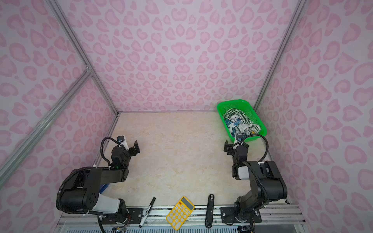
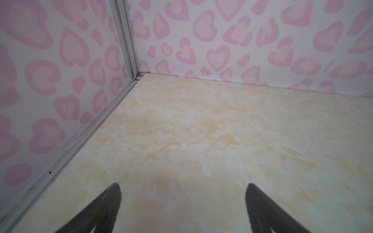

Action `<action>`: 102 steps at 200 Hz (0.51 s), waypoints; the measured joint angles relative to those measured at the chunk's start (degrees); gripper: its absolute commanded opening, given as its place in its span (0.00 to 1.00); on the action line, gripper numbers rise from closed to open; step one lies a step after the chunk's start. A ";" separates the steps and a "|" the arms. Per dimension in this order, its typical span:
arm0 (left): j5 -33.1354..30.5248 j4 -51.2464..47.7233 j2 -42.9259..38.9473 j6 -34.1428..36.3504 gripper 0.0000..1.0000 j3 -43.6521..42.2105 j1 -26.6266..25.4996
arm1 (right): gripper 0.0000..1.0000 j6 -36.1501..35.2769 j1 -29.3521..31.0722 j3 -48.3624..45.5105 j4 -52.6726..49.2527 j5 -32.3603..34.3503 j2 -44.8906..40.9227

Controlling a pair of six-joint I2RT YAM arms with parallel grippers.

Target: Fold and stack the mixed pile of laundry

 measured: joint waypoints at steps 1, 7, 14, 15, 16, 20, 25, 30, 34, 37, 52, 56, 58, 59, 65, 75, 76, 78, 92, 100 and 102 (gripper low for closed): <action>0.00 0.00 0.00 0.00 0.97 0.00 0.00 | 1.00 0.00 0.00 0.00 0.00 0.00 0.00; 0.00 0.00 0.00 0.00 0.98 0.00 0.00 | 1.00 0.00 0.00 0.00 0.00 0.00 0.00; 0.00 0.00 0.00 0.00 0.98 0.00 0.00 | 1.00 0.00 0.00 0.00 0.00 0.00 0.00; 0.00 0.00 0.00 0.00 0.98 0.00 0.00 | 1.00 0.00 0.00 0.00 0.00 0.00 0.00; 0.00 0.00 0.00 0.00 0.98 0.00 0.00 | 1.00 0.00 0.00 0.00 0.00 0.00 0.00; 0.00 0.00 0.00 0.00 0.98 0.00 0.00 | 1.00 0.00 0.00 0.00 0.00 0.00 0.00; 0.02 0.00 0.00 0.00 0.98 0.00 0.00 | 1.00 0.00 0.00 0.00 0.00 0.00 0.00; 0.00 0.00 0.00 0.00 0.98 0.00 0.00 | 1.00 0.00 0.00 0.04 -0.02 0.00 0.00; 0.02 0.00 0.00 0.00 0.98 0.00 0.00 | 1.00 0.00 0.00 0.07 -0.11 0.00 0.00; 0.02 0.00 0.00 0.02 0.98 0.00 0.00 | 1.00 0.00 0.00 0.15 -0.17 -0.02 0.00; 0.00 0.00 0.00 0.02 0.97 0.00 0.00 | 1.00 0.00 0.00 0.26 -0.33 -0.04 0.00; 0.02 0.00 0.00 0.02 0.97 0.00 0.00 | 1.00 0.00 0.00 0.26 -0.33 -0.04 0.00; 0.02 0.00 0.00 0.02 0.98 0.00 0.00 | 1.00 0.00 0.00 0.26 -0.33 -0.04 0.00; 0.02 0.00 0.00 0.02 0.98 0.00 0.00 | 1.00 0.00 0.00 0.26 -0.35 -0.04 0.00; 0.02 -0.02 0.00 0.00 0.98 0.00 0.00 | 1.00 0.00 0.00 0.26 -0.35 -0.04 0.00; 0.02 -0.02 0.00 0.00 0.98 0.00 0.00 | 1.00 0.00 0.00 0.26 -0.35 -0.04 0.00; 0.02 -0.02 0.00 0.00 0.97 0.00 0.00 | 1.00 0.00 0.00 0.26 -0.35 -0.04 0.00; 0.02 -0.02 0.00 0.00 0.97 0.00 0.02 | 1.00 0.00 0.00 0.26 -0.35 -0.04 0.00; 0.02 -0.02 0.00 0.00 0.97 0.00 0.02 | 1.00 0.00 0.00 0.26 -0.35 -0.04 0.00; 0.02 -0.02 0.00 0.00 0.98 0.00 0.02 | 1.00 0.00 0.00 0.26 -0.35 -0.04 0.00; 0.02 -0.02 0.00 0.00 0.98 0.00 0.02 | 1.00 0.00 0.00 0.26 -0.35 -0.04 0.00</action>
